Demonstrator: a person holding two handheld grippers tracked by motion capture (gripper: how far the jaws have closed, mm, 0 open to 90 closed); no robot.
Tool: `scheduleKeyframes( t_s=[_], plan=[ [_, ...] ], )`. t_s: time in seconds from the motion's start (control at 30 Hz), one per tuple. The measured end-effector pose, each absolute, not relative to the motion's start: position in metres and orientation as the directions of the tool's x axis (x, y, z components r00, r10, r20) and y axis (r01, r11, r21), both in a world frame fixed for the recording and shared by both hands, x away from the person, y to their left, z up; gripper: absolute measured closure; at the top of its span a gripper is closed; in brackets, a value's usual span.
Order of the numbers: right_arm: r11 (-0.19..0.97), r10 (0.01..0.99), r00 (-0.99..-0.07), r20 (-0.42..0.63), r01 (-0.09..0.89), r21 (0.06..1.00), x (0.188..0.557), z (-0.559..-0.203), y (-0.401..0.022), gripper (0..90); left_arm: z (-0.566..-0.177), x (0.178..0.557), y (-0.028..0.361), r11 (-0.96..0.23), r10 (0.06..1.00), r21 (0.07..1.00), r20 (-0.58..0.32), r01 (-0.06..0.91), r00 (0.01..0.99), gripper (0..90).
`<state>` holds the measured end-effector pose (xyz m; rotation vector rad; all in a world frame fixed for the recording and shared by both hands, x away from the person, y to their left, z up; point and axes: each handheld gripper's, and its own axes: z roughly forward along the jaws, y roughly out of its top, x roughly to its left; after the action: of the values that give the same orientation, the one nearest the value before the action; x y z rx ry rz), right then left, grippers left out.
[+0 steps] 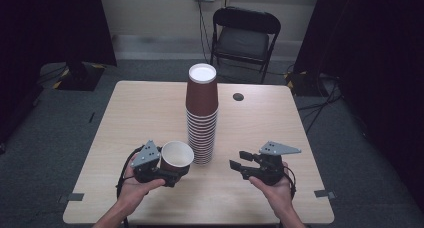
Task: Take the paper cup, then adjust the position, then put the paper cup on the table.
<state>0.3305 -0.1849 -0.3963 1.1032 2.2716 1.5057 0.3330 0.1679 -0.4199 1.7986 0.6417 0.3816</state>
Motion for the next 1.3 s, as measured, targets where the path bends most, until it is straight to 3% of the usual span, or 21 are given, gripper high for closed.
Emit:
scheduleKeyframes(
  t_s=[0.73,1.03,1.3],
  plan=[
    [0.2,0.751,-0.627,0.207,0.514,0.834,0.325,-0.421,-0.225,40.3,-0.405,0.365,0.206,-0.141,0.742,0.957,-0.068,0.255,0.667,9.5],
    [0.172,0.767,-0.606,0.213,0.514,0.84,0.325,-0.428,-0.231,37.9,-0.403,0.386,0.206,-0.156,0.76,0.961,-0.031,0.227,0.65,9.4],
    [0.163,0.769,-0.596,0.231,0.532,0.831,0.33,-0.435,-0.236,36.8,-0.405,0.415,0.212,-0.113,0.771,0.963,-0.07,0.246,0.632,9.3]
  ],
)
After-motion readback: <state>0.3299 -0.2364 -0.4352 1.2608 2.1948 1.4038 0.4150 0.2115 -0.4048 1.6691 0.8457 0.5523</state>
